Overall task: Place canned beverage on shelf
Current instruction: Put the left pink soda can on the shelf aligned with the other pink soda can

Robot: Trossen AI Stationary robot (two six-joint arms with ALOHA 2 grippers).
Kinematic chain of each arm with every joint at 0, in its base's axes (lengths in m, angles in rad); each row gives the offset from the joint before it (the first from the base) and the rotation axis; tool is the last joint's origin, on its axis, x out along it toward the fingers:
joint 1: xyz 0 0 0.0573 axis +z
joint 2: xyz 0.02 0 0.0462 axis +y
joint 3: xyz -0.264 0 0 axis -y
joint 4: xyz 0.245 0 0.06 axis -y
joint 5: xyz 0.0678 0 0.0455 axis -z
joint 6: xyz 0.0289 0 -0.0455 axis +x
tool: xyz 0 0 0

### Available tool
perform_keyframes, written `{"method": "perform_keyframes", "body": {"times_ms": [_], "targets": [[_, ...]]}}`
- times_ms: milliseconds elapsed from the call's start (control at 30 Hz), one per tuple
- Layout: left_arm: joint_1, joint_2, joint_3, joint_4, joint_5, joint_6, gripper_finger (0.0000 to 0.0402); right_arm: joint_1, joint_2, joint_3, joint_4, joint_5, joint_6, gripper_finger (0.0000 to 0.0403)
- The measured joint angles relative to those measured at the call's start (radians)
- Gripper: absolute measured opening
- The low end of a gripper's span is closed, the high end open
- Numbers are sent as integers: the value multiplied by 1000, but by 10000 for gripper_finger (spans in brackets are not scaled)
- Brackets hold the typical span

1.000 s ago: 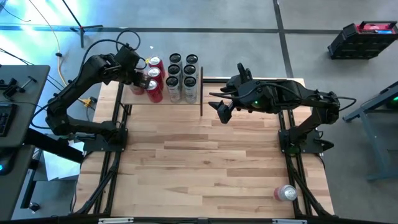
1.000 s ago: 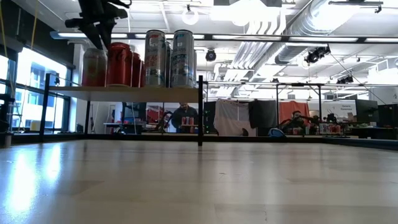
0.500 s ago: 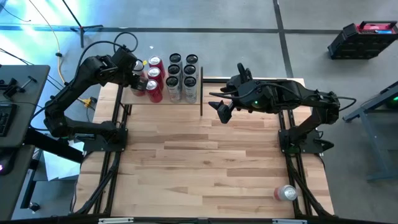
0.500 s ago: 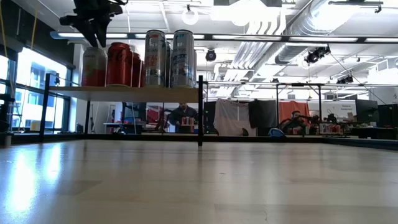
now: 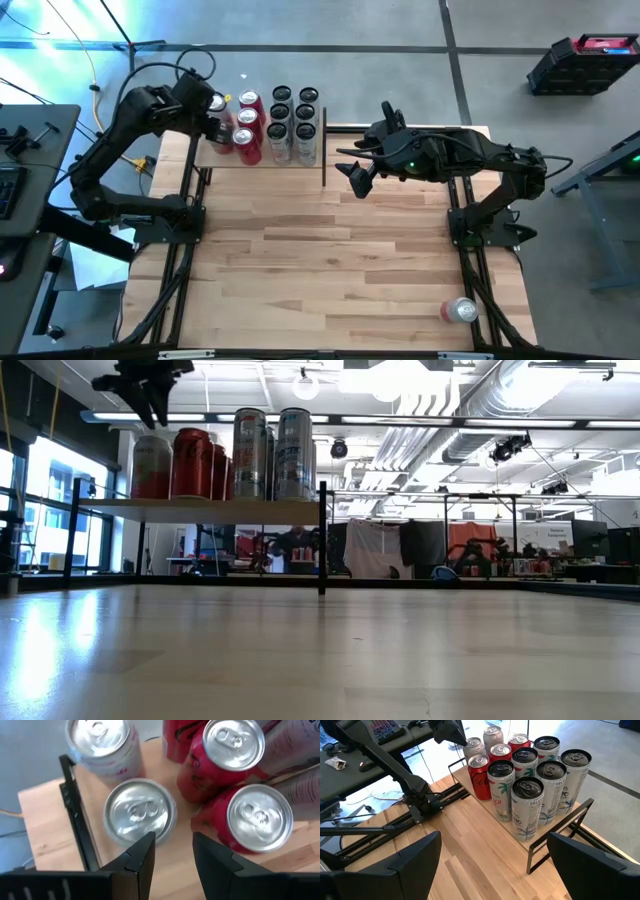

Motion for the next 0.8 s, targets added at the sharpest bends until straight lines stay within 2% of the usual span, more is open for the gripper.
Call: {"method": "perform_keyframes", "body": {"times_ms": [133, 300, 567, 800], "targets": [[0, -7, 29, -62, 18, -21, 122, 0, 0, 0, 0, 0, 7, 348], [-1, -23, -4, -95, 103, -76, 113, 0, 0, 0, 0, 3, 8, 348], [0, -26, -122, -35, 106, -108, 96, 0, 0, 0, 0, 8, 8, 348], [0, -26, -156, 41, 84, -106, 96, 0, 0, 0, 1, 14, 16, 348]]}}
